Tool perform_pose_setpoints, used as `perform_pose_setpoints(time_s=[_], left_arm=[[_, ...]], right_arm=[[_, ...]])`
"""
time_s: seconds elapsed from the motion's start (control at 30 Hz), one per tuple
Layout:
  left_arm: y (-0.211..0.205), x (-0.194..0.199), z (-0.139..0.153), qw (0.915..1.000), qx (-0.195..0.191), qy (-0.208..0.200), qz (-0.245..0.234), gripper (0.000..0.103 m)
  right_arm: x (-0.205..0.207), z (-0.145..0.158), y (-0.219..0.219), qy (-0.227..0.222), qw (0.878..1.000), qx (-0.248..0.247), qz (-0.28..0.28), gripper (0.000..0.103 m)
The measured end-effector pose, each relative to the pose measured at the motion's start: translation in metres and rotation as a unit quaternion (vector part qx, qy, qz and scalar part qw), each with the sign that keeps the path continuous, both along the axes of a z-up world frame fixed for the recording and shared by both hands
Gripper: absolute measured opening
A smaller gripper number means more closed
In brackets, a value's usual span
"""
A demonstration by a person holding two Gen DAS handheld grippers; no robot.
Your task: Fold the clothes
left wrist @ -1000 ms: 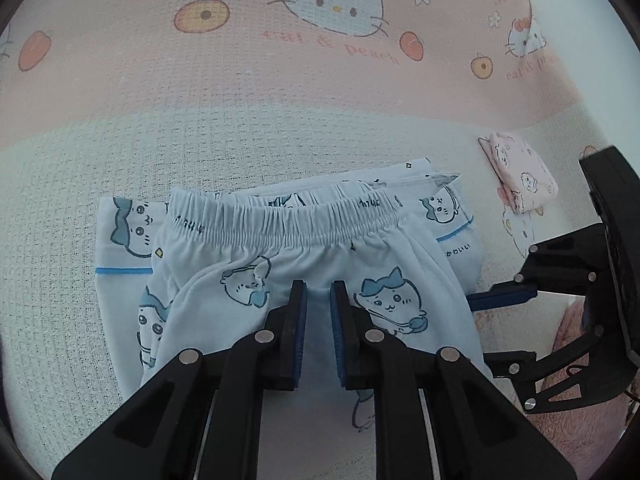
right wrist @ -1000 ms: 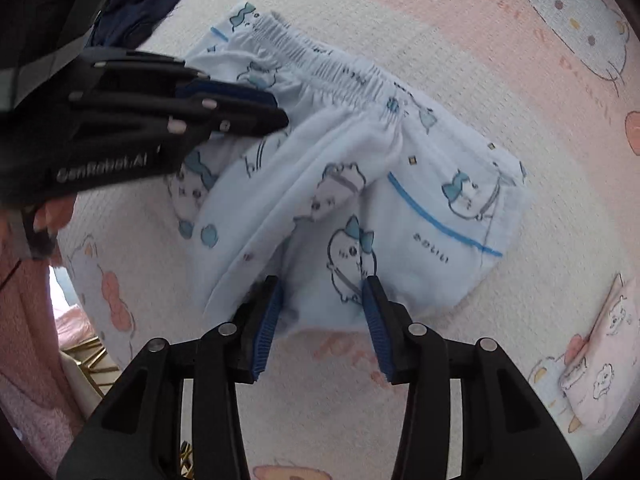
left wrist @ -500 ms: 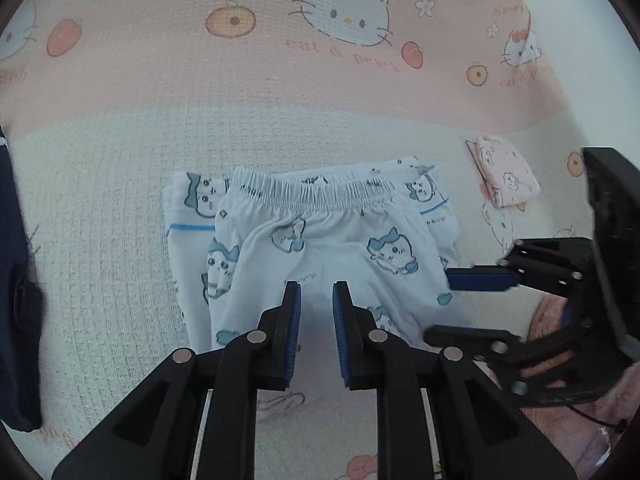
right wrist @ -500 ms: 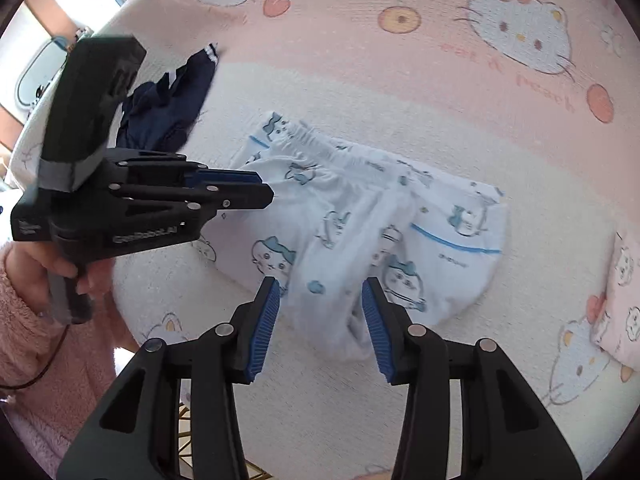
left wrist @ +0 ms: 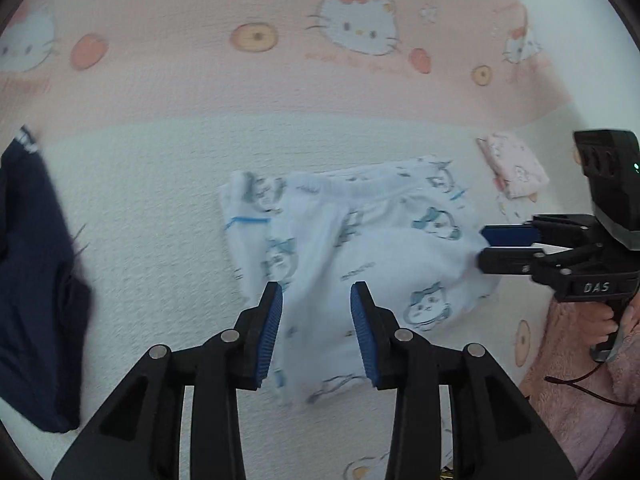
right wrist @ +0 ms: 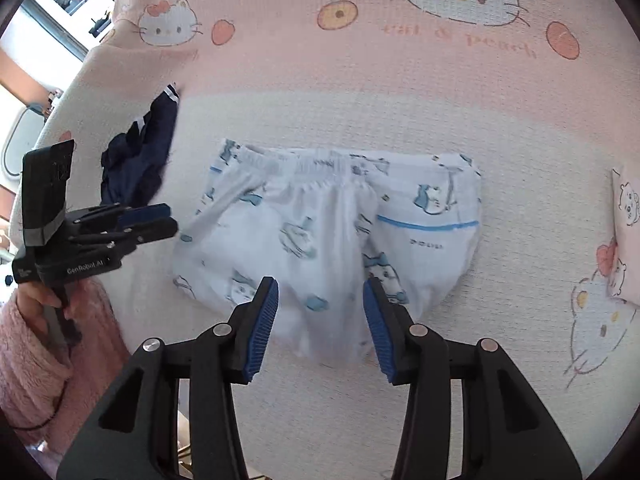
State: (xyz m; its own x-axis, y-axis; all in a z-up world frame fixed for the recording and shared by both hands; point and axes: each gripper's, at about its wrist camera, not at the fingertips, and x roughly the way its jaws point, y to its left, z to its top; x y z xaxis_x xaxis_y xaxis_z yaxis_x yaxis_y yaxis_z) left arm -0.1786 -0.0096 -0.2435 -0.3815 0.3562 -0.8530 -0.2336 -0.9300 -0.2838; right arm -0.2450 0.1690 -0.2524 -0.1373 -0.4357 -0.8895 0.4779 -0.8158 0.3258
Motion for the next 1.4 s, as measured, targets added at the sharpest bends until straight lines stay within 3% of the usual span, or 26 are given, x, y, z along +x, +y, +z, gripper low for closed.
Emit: perform_pose_setpoints(time_s=[0.1,0.17,0.23,0.33,0.37,0.5,0.63,0.77,0.87,0.97,1.1,1.23,1.33,1.37,1.4], left_arm=[[0.032,-0.001,-0.016,0.9988,-0.015,-0.018,-0.044,0.037],[0.041,0.0,-0.031,0.9954,-0.069,-0.033,-0.059,0.037],[0.041,0.004,-0.032,0.9935,-0.09,-0.023,-0.067,0.037],[0.032,0.005,-0.032,0.9906,-0.118,-0.03,-0.063,0.039],[0.029,0.006,-0.032,0.9913,-0.114,-0.03,-0.058,0.039],[0.025,0.009,-0.024,0.9938,-0.102,-0.024,-0.037,0.04],[0.039,0.015,-0.015,0.9944,-0.092,-0.005,-0.051,0.04],[0.043,0.015,-0.029,0.9886,-0.137,-0.003,-0.062,0.04],[0.024,0.01,-0.026,0.991,-0.13,-0.021,-0.027,0.042],[0.014,0.008,-0.014,0.9939,-0.108,-0.021,0.005,0.042],[0.045,0.011,0.016,0.9991,-0.01,0.018,-0.038,0.042],[0.105,-0.007,0.007,0.9976,-0.004,0.006,-0.069,0.042],[0.11,-0.013,-0.006,0.9986,-0.003,-0.011,-0.052,0.042],[0.107,-0.015,-0.005,0.999,0.009,-0.01,-0.043,0.042],[0.104,-0.017,-0.005,0.9991,0.022,-0.01,-0.035,0.042]], right_arm=[[0.003,-0.006,-0.007,0.0,1.0,0.028,0.0,0.045],[0.004,-0.012,0.001,0.007,0.998,0.065,0.001,0.045],[0.008,-0.024,0.009,0.011,0.995,0.104,0.006,0.045],[0.006,-0.033,0.034,0.001,0.993,0.114,-0.004,0.047],[0.005,-0.033,0.041,-0.003,0.994,0.11,-0.015,0.051],[0.004,-0.013,0.065,0.01,0.995,0.078,-0.064,0.051],[0.018,-0.007,0.053,0.019,0.997,0.052,-0.045,0.052],[0.03,-0.039,0.021,0.027,0.989,0.144,-0.005,0.051],[0.024,-0.037,0.037,0.029,0.982,0.181,-0.041,0.055],[0.019,-0.02,0.062,0.066,0.971,0.219,-0.073,0.055],[0.013,-0.004,0.074,0.054,0.987,0.135,-0.066,0.055],[0.009,-0.018,0.039,0.059,0.99,0.126,0.003,0.055],[0.009,-0.028,0.018,0.035,0.993,0.105,0.045,0.055],[0.009,-0.028,0.017,0.034,0.994,0.098,0.047,0.047],[0.009,-0.027,0.02,0.028,0.995,0.086,0.048,0.047]])
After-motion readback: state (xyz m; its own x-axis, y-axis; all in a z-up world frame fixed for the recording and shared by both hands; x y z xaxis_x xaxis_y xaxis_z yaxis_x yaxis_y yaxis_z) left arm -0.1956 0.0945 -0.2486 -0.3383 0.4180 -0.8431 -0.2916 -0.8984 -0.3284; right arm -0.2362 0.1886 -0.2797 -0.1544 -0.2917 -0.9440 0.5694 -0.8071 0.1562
